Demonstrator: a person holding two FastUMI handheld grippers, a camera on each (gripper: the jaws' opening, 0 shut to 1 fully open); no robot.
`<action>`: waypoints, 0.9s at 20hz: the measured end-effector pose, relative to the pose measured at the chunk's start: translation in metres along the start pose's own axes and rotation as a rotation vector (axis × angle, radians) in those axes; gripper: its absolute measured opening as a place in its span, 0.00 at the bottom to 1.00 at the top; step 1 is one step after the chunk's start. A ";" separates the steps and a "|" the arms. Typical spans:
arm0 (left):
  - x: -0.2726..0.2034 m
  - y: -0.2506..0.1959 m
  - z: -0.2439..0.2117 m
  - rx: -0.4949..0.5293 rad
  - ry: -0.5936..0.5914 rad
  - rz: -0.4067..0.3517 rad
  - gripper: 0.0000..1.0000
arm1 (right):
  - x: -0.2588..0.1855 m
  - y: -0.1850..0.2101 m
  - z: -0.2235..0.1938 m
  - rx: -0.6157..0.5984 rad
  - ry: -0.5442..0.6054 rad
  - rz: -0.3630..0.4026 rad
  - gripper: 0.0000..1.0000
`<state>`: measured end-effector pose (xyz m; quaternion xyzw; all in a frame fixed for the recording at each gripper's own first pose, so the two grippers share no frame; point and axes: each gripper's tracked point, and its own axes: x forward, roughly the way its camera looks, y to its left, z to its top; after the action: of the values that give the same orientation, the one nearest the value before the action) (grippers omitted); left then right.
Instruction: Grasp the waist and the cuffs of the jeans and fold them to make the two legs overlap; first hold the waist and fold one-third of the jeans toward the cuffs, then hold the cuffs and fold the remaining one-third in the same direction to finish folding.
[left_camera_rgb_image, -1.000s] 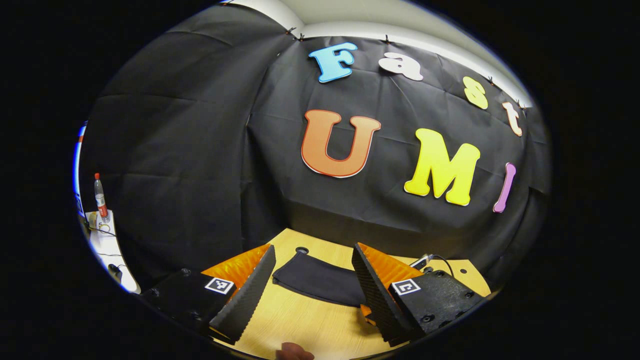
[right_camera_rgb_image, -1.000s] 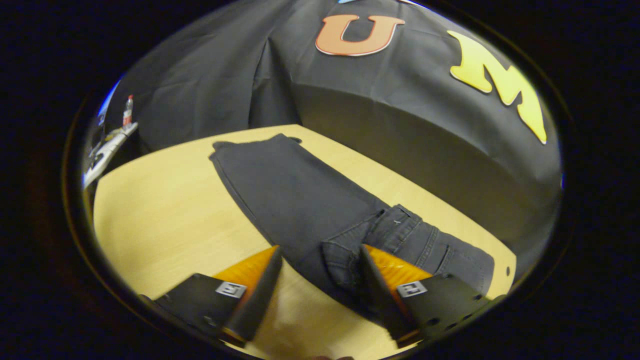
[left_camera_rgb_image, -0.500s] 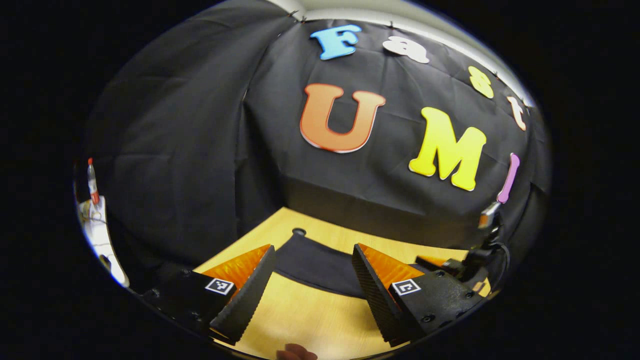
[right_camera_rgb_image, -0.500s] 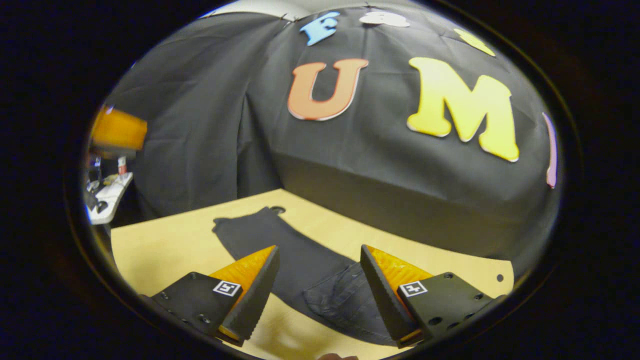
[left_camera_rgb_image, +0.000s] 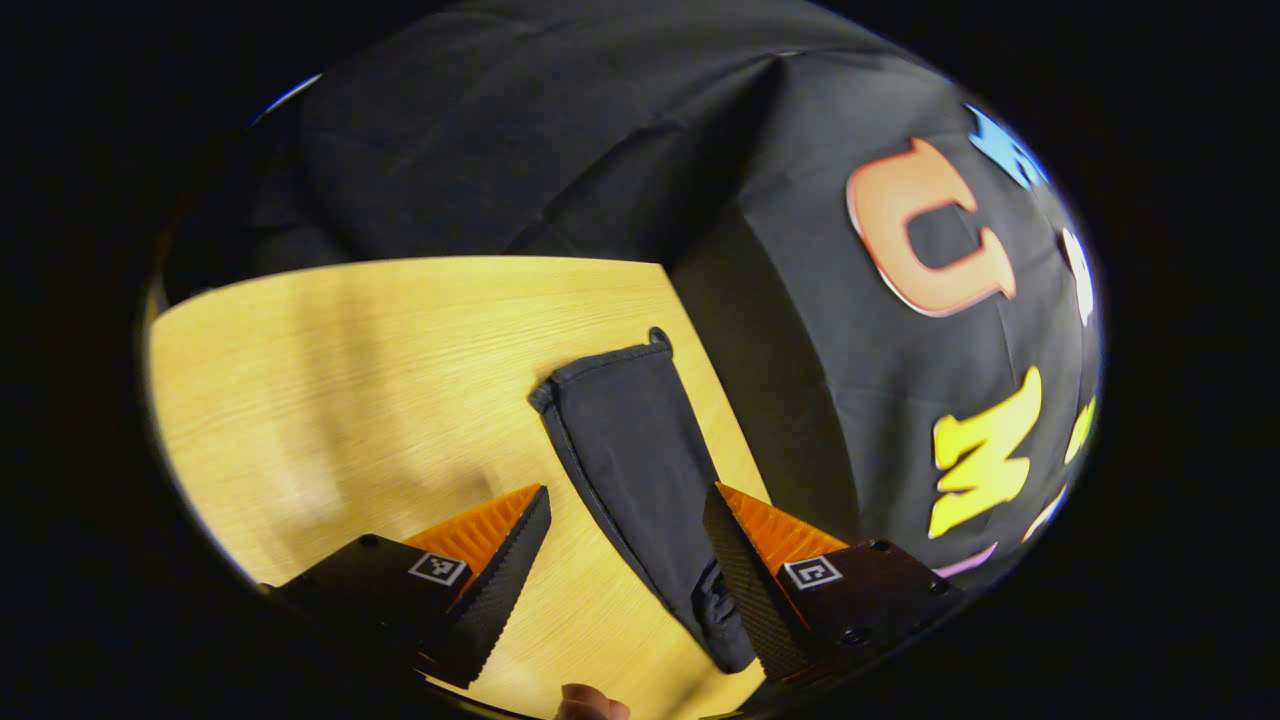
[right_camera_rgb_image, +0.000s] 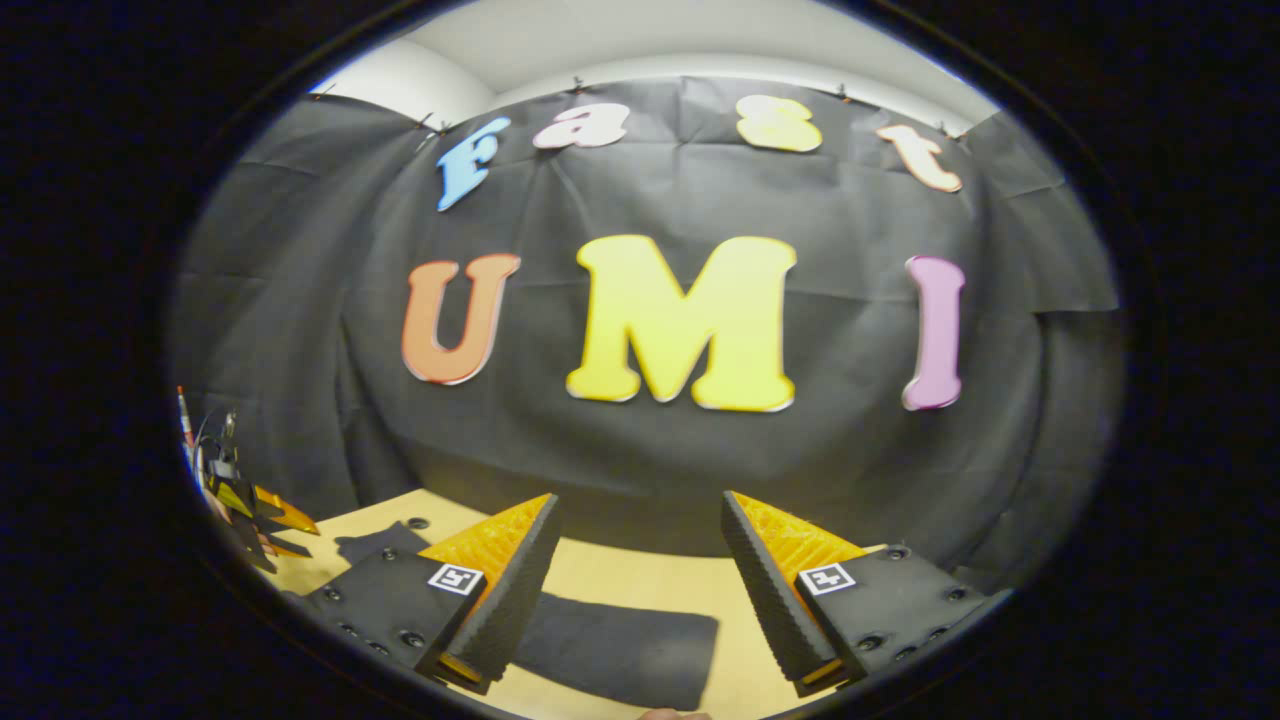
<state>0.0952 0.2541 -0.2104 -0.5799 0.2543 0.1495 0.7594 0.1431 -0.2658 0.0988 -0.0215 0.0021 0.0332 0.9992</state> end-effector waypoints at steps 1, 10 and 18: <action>0.011 0.012 0.006 -0.010 0.000 0.032 0.99 | -0.008 -0.024 0.008 -0.011 -0.007 -0.045 0.97; 0.080 0.022 0.027 -0.292 0.025 0.042 1.00 | -0.088 -0.176 0.076 -0.028 -0.104 -0.400 0.98; 0.117 0.030 0.035 -0.543 -0.029 -0.044 0.38 | -0.124 -0.214 0.078 -0.071 -0.076 -0.497 0.98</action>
<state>0.1840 0.2877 -0.2931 -0.7654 0.1812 0.2040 0.5828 0.0339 -0.4842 0.1869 -0.0551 -0.0421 -0.2127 0.9746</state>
